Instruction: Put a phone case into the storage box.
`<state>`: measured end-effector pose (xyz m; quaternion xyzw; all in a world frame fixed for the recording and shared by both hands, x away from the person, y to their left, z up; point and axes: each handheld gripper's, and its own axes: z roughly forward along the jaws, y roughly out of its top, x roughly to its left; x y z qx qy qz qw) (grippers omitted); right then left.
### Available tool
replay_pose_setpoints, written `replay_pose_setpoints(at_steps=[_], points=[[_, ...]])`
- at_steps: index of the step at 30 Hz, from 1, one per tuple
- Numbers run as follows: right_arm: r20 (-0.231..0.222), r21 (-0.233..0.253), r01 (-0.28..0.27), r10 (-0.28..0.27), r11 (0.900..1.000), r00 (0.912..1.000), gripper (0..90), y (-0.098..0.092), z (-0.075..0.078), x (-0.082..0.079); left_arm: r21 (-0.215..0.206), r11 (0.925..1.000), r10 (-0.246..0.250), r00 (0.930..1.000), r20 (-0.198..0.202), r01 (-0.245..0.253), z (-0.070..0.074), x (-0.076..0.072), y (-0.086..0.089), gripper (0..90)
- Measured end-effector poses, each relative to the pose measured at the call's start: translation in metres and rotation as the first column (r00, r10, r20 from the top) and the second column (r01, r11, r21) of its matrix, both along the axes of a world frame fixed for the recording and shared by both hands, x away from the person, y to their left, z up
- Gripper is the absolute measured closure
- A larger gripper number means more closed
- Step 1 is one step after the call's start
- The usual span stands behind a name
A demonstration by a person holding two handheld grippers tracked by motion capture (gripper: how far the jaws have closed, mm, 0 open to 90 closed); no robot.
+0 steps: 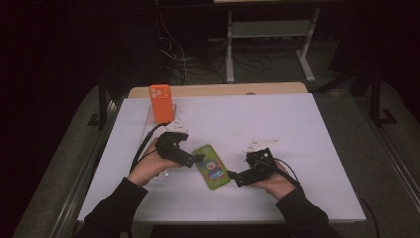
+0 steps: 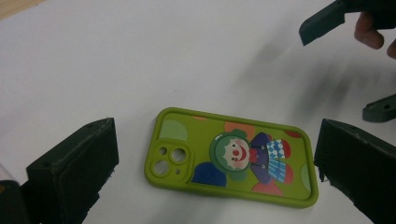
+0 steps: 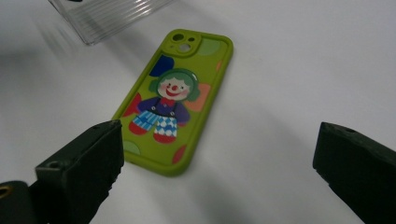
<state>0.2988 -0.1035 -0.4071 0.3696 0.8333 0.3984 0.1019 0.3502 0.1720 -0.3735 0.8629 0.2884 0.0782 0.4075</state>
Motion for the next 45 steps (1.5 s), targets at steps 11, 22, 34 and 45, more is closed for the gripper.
replay_pose_setpoints(at_steps=[11, 22, 34, 45], points=[[0.006, -0.023, 0.029, -0.029, 0.999, 0.9996, 1.0, 0.034, -0.005, 0.01, -0.003, 0.9999, 0.01, 0.9999, -0.003, -0.01, 0.0, 0.001, 0.001, 0.0], [-0.021, -0.072, 0.025, -0.026, 0.997, 0.9994, 1.0, 0.069, -0.019, 0.013, -0.005, 0.9999, 0.014, 0.9999, -0.006, -0.014, 0.001, 0.002, 0.003, 0.0], [-0.046, -0.15, 0.027, -0.034, 0.988, 0.9984, 1.0, 0.086, -0.035, 0.011, 0.001, 0.9999, 0.01, 0.9999, -0.005, -0.01, 0.001, 0.002, 0.002, 0.0], [-0.054, -0.188, 0.016, -0.027, 0.982, 0.9982, 1.0, 0.092, -0.043, 0.01, 0.004, 0.9998, 0.021, 0.9997, -0.011, -0.02, 0.001, 0.003, 0.004, 0.0]])
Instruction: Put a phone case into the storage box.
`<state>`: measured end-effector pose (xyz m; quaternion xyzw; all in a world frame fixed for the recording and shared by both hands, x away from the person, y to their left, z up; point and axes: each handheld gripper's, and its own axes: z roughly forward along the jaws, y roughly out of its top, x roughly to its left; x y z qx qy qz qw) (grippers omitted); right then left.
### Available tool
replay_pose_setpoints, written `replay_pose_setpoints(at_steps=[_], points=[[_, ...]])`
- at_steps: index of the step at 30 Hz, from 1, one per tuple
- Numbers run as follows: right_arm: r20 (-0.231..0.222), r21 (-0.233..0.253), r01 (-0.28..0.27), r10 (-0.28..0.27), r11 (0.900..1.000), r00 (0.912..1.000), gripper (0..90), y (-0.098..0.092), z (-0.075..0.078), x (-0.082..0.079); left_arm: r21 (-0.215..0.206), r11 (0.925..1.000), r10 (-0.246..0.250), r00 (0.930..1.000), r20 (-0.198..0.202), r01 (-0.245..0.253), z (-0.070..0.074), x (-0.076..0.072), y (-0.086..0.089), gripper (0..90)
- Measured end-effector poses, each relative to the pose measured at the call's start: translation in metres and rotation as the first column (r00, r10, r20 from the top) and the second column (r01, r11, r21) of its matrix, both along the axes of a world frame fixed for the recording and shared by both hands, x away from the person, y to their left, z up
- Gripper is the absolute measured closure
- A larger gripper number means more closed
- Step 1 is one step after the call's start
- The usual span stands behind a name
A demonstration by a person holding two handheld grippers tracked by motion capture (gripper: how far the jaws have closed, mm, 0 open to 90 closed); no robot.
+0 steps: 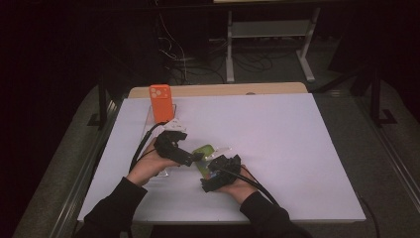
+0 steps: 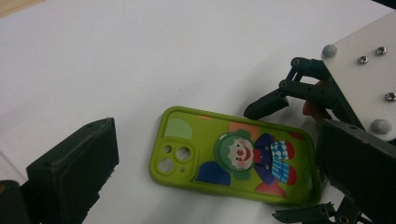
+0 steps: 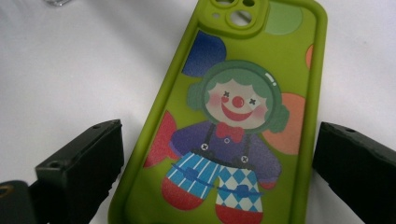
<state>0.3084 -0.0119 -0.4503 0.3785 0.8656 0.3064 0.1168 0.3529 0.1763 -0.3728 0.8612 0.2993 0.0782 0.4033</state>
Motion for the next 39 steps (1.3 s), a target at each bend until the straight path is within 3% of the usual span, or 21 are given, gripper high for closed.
replay_pose_setpoints(at_steps=[17, 31, 39], points=[[-0.012, -0.019, -0.008, 0.008, 1.0, 0.9999, 11.9, -0.004, 0.003, 0.001, -0.003, 1.0, 0.002, 1.0, -0.004, -0.002, 0.0, 0.002, 0.004, 0.0], [-0.02, -0.017, 0.002, -0.003, 1.0, 0.9998, 15.3, -0.006, 0.005, 0.001, -0.015, 0.9999, 0.008, 1.0, -0.005, -0.008, 0.0, 0.002, 0.003, 0.0], [-0.015, -0.005, -0.034, 0.034, 0.999, 0.9993, 15.3, -0.01, 0.005, 0.002, -0.027, 0.9996, 0.005, 1.0, -0.007, -0.005, 0.0, 0.002, 0.005, 0.0]])
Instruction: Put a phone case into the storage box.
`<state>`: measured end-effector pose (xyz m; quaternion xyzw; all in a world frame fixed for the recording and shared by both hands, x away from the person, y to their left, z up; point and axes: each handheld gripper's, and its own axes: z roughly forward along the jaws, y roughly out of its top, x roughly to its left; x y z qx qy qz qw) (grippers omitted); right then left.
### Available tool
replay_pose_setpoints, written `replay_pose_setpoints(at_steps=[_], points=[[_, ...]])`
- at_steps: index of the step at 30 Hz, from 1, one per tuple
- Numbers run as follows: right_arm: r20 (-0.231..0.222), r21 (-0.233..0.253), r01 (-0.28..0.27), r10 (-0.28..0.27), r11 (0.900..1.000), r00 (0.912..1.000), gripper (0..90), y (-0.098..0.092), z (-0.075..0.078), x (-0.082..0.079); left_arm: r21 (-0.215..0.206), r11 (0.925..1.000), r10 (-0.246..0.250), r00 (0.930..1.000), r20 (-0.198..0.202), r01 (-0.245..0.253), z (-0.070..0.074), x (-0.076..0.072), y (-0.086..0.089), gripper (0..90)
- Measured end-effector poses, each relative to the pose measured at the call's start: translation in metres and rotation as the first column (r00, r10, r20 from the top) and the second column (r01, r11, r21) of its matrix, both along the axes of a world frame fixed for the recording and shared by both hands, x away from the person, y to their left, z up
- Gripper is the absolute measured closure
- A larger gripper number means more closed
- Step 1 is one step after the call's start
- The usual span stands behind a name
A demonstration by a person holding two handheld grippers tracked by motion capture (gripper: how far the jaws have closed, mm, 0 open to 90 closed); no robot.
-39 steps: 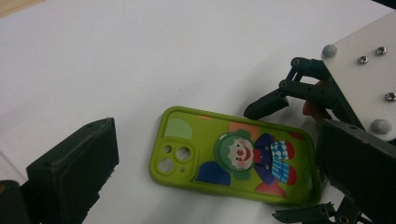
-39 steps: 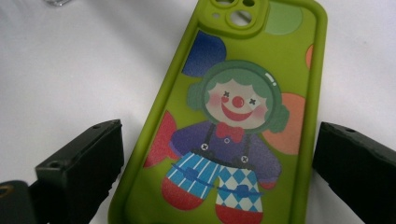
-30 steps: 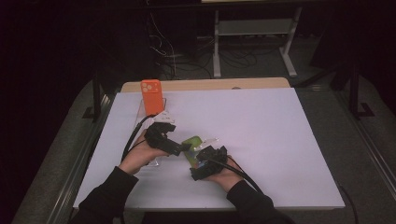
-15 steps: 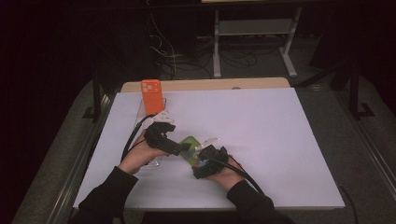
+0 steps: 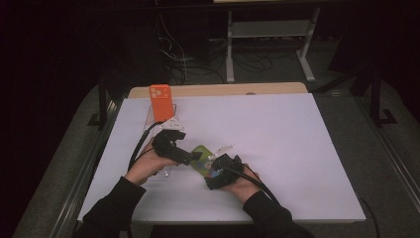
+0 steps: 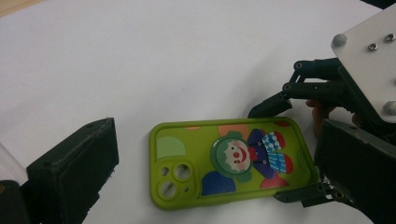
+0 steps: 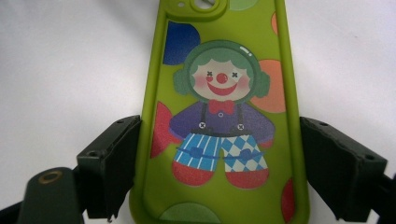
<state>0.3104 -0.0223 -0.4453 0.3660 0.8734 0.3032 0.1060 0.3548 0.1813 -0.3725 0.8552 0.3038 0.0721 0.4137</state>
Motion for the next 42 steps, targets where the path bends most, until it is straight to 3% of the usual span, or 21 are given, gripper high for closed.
replay_pose_setpoints(at_steps=[11, 16, 21, 26, 28, 31, 33, 34, 36, 40, 42], points=[[0.008, 0.013, -0.04, 0.04, 0.999, 0.9992, 15.3, -0.02, 0.014, 0.004, -0.009, 0.9996, -0.028, 0.9996, 0.004, 0.028, 0.0, 0.0, 0.0, 0.0], [-0.013, 0.016, -0.073, 0.073, 0.997, 0.9973, 15.3, -0.038, 0.023, 0.009, -0.032, 0.9984, -0.046, 0.9989, 0.011, 0.046, 0.001, -0.001, -0.001, 0.0], [-0.021, 0.038, -0.11, 0.11, 0.993, 0.9937, 15.2, -0.065, 0.034, 0.016, -0.033, 0.9946, -0.098, 0.9951, 0.014, 0.098, 0.0, -0.001, -0.003, 0.0], [-0.028, 0.115, -0.171, 0.175, 0.979, 0.9841, 15.2, -0.096, 0.043, 0.024, -0.023, 0.9878, -0.153, 0.9879, 0.025, 0.154, 0.002, 0.001, -0.009, 0.0], [-0.02, 0.125, -0.193, 0.197, 0.973, 0.9801, 15.2, -0.105, 0.047, 0.026, -0.029, 0.9849, -0.17, 0.9851, 0.025, 0.171, 0.005, 0.001, -0.013, 0.0], [-0.006, 0.124, -0.228, 0.231, 0.966, 0.973, 15.1, -0.115, 0.051, 0.027, -0.017, 0.9794, -0.2, 0.9791, 0.033, 0.201, 0.009, 0.001, -0.018, 0.0], [-0.002, 0.125, -0.252, 0.255, 0.959, 0.967, 15.1, -0.12, 0.052, 0.028, -0.005, 0.9766, -0.214, 0.9743, 0.071, 0.215, 0.011, 0.001, -0.02, 0.0], [0.004, 0.116, -0.272, 0.274, 0.955, 0.9618, 15.1, -0.122, 0.052, 0.029, 0.007, 0.9736, -0.228, 0.9699, 0.086, 0.228, 0.013, 0.002, -0.021, 0.0], [0.018, 0.08, -0.313, 0.313, 0.946, 0.9496, 15.1, -0.126, 0.052, 0.033, 0.0, 0.9671, -0.254, 0.964, 0.08, 0.254, 0.016, 0.005, -0.024, 0.0], [0.016, 0.09, -0.37, 0.37, 0.925, 0.9288, 15.1, -0.127, 0.055, 0.038, 0.007, 0.95, -0.312, 0.9477, 0.068, 0.312, 0.02, 0.009, -0.03, 0.0], [0.018, 0.09, -0.409, 0.409, 0.908, 0.9121, 15.1, -0.126, 0.054, 0.039, 0.011, 0.9423, -0.335, 0.9398, 0.07, 0.335, 0.02, 0.01, -0.031, 0.0]])
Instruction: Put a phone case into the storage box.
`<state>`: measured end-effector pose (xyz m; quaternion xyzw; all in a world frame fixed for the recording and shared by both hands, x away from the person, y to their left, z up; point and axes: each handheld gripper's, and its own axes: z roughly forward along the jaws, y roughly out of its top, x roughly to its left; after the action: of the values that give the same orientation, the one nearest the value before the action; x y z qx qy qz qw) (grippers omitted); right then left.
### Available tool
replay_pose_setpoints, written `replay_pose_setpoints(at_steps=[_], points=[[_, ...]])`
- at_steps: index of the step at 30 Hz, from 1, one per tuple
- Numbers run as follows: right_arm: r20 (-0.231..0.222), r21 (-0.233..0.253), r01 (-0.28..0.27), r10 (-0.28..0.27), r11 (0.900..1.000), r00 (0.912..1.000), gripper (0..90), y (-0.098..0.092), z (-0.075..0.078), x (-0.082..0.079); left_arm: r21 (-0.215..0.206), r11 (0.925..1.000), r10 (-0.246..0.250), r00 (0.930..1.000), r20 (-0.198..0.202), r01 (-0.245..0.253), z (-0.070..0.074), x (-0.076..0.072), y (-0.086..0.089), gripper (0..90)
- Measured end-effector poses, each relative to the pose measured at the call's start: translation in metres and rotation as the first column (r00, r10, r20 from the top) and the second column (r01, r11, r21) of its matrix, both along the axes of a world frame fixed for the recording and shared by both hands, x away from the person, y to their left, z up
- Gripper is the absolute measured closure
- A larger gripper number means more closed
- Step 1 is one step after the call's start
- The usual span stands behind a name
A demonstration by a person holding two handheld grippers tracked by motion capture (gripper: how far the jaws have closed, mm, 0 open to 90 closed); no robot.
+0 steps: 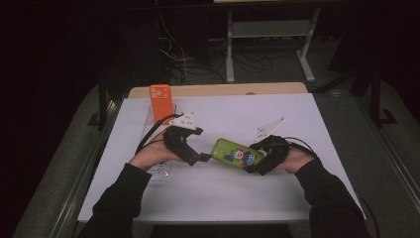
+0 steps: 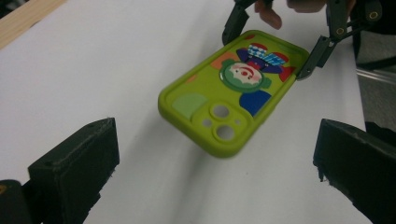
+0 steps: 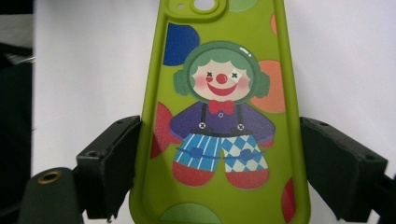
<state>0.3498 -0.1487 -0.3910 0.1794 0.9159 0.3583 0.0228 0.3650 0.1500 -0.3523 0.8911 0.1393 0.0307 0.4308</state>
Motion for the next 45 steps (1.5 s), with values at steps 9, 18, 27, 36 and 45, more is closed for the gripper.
replay_pose_setpoints(at_steps=[9, 18, 27, 36, 45], points=[[0.005, -0.009, -0.105, 0.105, 0.994, 0.9944, 15.1, 0.018, -0.004, -0.006, 0.071, 0.9867, -0.144, 0.9889, -0.039, 0.146, -0.011, -0.013, -0.015, 0.0], [0.014, -0.022, -0.197, 0.197, 0.98, 0.9803, 15.1, 0.034, 0.001, -0.016, 0.113, 0.9674, -0.222, 0.9737, -0.052, 0.226, -0.018, -0.019, -0.023, 0.0], [0.027, -0.025, -0.245, 0.246, 0.969, 0.9689, 15.1, 0.044, 0.006, -0.021, 0.183, 0.9383, -0.285, 0.9557, -0.075, 0.294, -0.031, -0.026, -0.038, 0.0], [-0.001, -0.029, -0.242, 0.242, 0.97, 0.9703, 15.1, 0.045, 0.009, -0.025, 0.222, 0.923, -0.306, 0.9492, -0.072, 0.315, -0.037, -0.028, -0.043, 6.2], [-0.002, -0.026, -0.244, 0.245, 0.969, 0.9696, 15.1, 0.044, 0.011, -0.026, 0.227, 0.919, -0.315, 0.9467, -0.067, 0.322, -0.037, -0.029, -0.043, 11.2]])
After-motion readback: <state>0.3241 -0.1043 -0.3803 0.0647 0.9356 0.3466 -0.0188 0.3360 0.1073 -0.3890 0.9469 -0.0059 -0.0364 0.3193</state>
